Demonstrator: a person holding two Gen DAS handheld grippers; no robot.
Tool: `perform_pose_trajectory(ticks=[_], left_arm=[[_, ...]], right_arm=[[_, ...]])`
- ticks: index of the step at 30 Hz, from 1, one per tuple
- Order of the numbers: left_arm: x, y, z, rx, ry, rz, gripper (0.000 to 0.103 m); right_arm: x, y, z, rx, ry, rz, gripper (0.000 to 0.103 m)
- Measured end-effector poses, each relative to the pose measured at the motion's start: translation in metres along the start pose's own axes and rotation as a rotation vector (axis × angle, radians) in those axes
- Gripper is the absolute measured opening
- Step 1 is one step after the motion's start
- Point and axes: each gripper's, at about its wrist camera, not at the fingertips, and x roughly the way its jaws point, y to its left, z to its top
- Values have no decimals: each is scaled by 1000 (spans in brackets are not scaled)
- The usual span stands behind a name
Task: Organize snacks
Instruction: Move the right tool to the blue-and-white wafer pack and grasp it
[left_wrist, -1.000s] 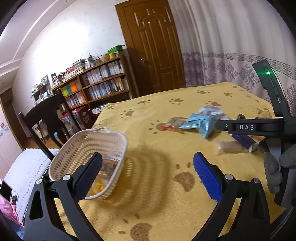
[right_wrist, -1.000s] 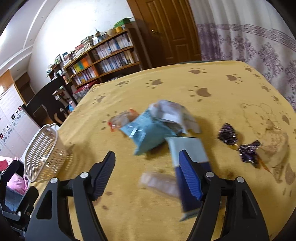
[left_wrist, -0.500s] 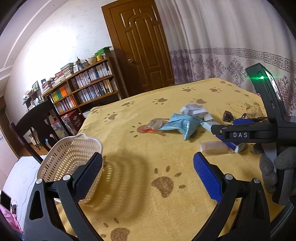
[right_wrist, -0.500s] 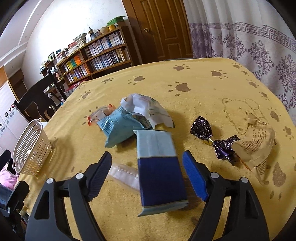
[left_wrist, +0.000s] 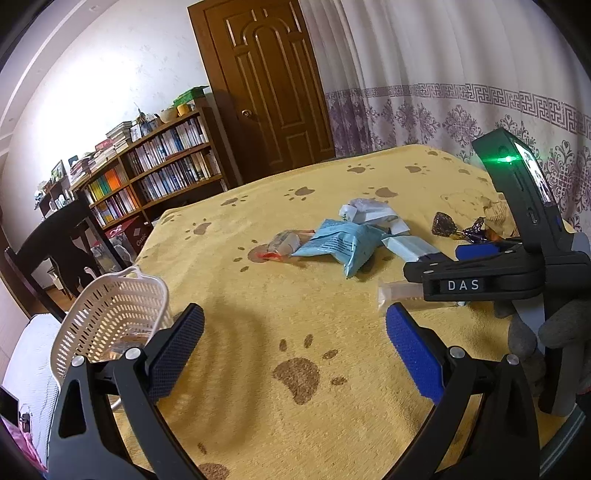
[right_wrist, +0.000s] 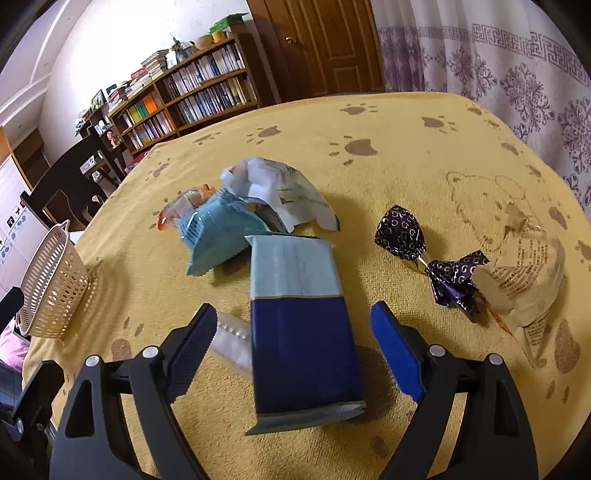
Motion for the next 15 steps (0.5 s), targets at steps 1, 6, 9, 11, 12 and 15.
perform_pose_trajectory(ticks=[1,6,9,11,12,15], left_arm=[[2,-1,0,1,3,-2,100],[12,-2,1,2,17,-7,100],[20,7,1,-26,36,-13,100],[26,13,1,-46,49,-8,100],[30,16,1,-57,55,-2,100],[38,25,2,-83,70,4,100]], right_arm=[[2,0,0,1,5,-1,85],[10,1,0,-3,31,1,85],[11,1,0,-12,31,-1,85],[11,2,1,-14,32,0,85],[11,1,1,-15,33,-1,85],[13,0,4,-18,31,-10,85]])
